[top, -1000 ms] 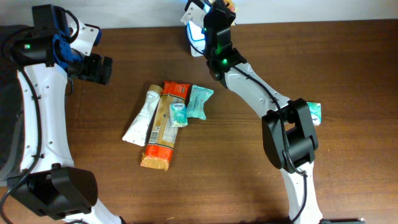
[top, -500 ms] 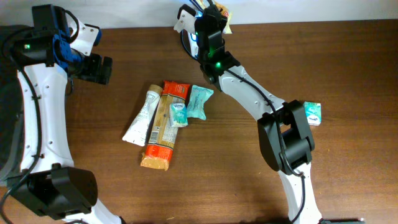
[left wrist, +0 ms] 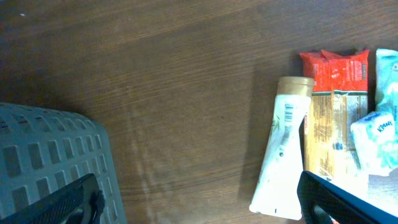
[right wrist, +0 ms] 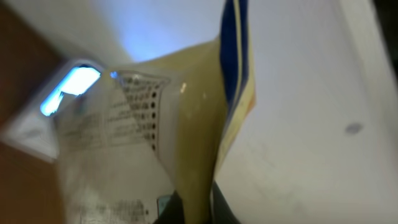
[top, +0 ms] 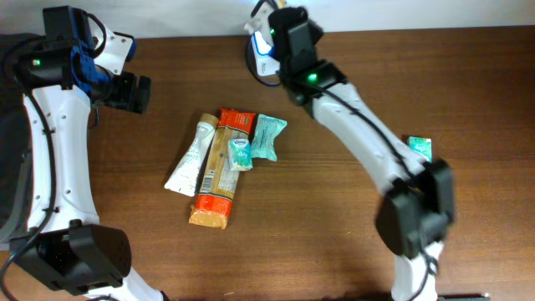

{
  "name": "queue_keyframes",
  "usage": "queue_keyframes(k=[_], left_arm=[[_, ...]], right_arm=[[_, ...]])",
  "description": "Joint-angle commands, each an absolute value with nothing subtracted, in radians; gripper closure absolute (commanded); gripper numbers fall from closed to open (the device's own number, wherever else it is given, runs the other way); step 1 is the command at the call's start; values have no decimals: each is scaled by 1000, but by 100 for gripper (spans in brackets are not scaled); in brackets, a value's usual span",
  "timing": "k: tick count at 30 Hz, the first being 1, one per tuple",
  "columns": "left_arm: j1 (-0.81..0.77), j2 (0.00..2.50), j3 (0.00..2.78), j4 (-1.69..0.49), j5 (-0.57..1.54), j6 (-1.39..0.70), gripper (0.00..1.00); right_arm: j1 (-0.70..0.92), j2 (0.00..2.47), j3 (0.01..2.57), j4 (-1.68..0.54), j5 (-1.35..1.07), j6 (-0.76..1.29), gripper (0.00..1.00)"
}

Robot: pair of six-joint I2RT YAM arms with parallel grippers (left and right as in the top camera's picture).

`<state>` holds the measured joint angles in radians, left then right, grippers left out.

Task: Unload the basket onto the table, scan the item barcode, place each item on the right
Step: 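Place the snack bag on the right side of the table, then reach the right gripper to the mint-green tissue pack and grasp it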

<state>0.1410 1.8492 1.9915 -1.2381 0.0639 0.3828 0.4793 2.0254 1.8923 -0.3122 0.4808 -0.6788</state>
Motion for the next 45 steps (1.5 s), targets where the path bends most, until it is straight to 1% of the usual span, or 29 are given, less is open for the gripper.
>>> queue_keyframes(k=[1, 3, 5, 6, 8, 11, 14, 18, 21, 24, 25, 27, 28, 29, 30, 31, 33, 37, 40, 41, 42, 45], left_arm=[[147, 1833, 1998, -1236, 74, 398, 1], [147, 1833, 1998, -1236, 74, 398, 1], [147, 1833, 1998, -1236, 74, 398, 1], [147, 1833, 1998, -1236, 74, 398, 1], [147, 1833, 1998, -1236, 74, 398, 1], [147, 1833, 1998, -1236, 74, 398, 1], [147, 1833, 1998, -1236, 74, 398, 1], [147, 1833, 1998, -1236, 74, 398, 1], [147, 1833, 1998, -1236, 74, 398, 1], [147, 1833, 1998, -1236, 74, 398, 1], [145, 1833, 1998, -1236, 74, 398, 1], [138, 1833, 1998, -1236, 74, 398, 1], [138, 1833, 1998, -1236, 74, 398, 1], [138, 1833, 1998, -1236, 75, 398, 1], [139, 1833, 1998, -1236, 74, 398, 1], [144, 1833, 1998, -1236, 74, 398, 1], [146, 1833, 1998, -1236, 74, 398, 1], [147, 1833, 1998, -1236, 74, 398, 1], [147, 1833, 1998, -1236, 74, 398, 1], [147, 1833, 1998, -1236, 74, 398, 1], [147, 1833, 1998, -1236, 74, 398, 1], [148, 1833, 1998, -1236, 74, 398, 1]], right_arm=[[463, 1820, 1911, -527, 306, -272, 96], [430, 1734, 1911, -704, 255, -106, 96], [372, 1668, 1911, -840, 167, -12, 96], [314, 1636, 1911, -919, 95, 25, 96], [216, 1620, 1911, -1007, 9, 68, 96], [18, 1651, 1911, -1143, -183, 73, 96], [-127, 1724, 1893, -1230, -240, 72, 96], [-225, 1842, 1819, -1246, -240, 59, 96], [-296, 1938, 1795, -1242, -189, 57, 96], [-360, 1984, 1795, -1240, -101, 57, 96], [-375, 1986, 1792, -1239, -93, 57, 92], [-388, 1986, 1791, -1240, -93, 57, 69], [-389, 1986, 1791, -1242, -93, 57, 54], [-389, 1986, 1791, -1243, -93, 57, 43], [-389, 1986, 1792, -1242, -93, 57, 34], [-389, 1986, 1795, -1242, -92, 57, 28], [-388, 1985, 1831, -1260, -93, 57, 21], [-354, 1985, 2002, -1382, -97, 57, 19], [-261, 1984, 2112, -1459, -178, 57, 16], [-234, 1984, 2115, -1459, -209, 57, 12], [-199, 1984, 2114, -1458, -258, 57, 1], [-107, 1985, 2109, -1432, -357, 61, 1]])
